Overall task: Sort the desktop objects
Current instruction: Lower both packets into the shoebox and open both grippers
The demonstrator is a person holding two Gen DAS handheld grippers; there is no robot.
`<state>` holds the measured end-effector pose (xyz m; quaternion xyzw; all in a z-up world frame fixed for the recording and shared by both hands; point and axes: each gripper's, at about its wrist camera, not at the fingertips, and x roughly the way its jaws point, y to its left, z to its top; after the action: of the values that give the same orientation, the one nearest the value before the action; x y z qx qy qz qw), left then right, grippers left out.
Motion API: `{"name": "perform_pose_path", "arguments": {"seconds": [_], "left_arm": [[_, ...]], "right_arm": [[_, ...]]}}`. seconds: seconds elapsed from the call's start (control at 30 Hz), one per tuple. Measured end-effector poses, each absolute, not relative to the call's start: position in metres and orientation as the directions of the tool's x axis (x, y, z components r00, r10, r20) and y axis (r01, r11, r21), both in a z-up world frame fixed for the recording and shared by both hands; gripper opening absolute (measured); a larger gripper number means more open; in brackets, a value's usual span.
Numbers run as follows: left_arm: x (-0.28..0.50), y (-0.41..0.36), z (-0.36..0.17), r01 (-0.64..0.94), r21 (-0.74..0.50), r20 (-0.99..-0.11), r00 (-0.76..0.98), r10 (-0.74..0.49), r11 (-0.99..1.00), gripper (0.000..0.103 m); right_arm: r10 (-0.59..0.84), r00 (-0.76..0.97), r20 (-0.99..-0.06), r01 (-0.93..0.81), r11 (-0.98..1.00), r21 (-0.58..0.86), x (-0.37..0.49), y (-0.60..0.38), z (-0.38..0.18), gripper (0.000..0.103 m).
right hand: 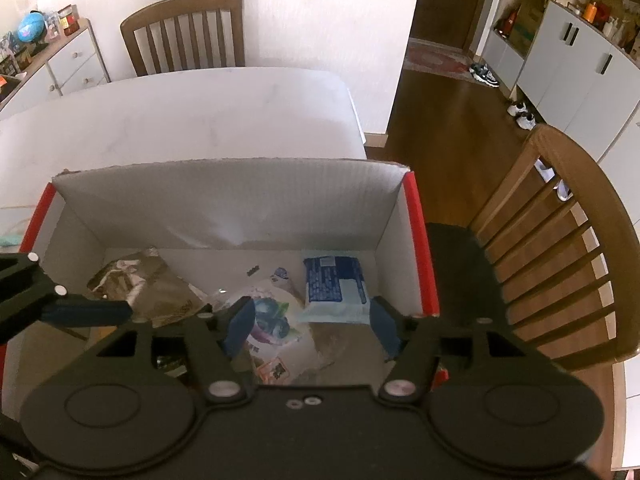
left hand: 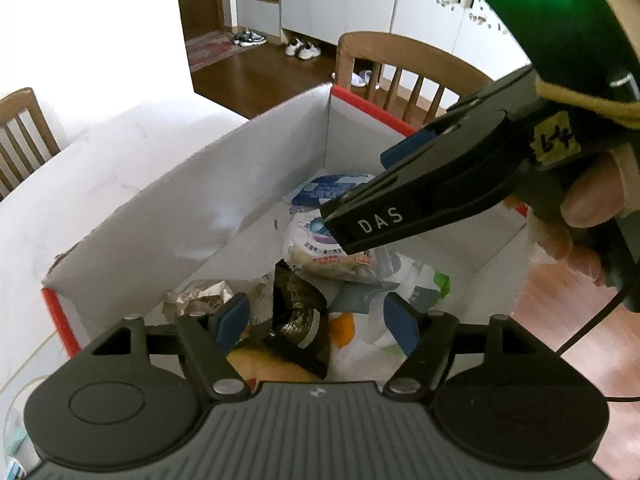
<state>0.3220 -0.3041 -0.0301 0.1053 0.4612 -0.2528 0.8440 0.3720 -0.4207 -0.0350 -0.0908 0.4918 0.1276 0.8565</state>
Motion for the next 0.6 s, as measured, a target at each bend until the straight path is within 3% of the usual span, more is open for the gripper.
{"name": "perform_pose_path", "arguments": {"seconds": [0.43,0.6], "left_arm": [[0.286,-0.268,0.007,0.474,-0.097,-0.763,0.529,-0.371,0.875,0.074],[0.271,-0.25,0.017,0.441,-0.109,-0.739,0.563,-0.369,0.891,0.077]], "right_arm": [[0.164,0.499,-0.851,-0.312,0.95,0.0,0.347,-0.419,-0.015,0.068],[0.195,0.516,-0.834,-0.319,0.947,0.024,0.332,-0.409,-0.005,0.074]]}}
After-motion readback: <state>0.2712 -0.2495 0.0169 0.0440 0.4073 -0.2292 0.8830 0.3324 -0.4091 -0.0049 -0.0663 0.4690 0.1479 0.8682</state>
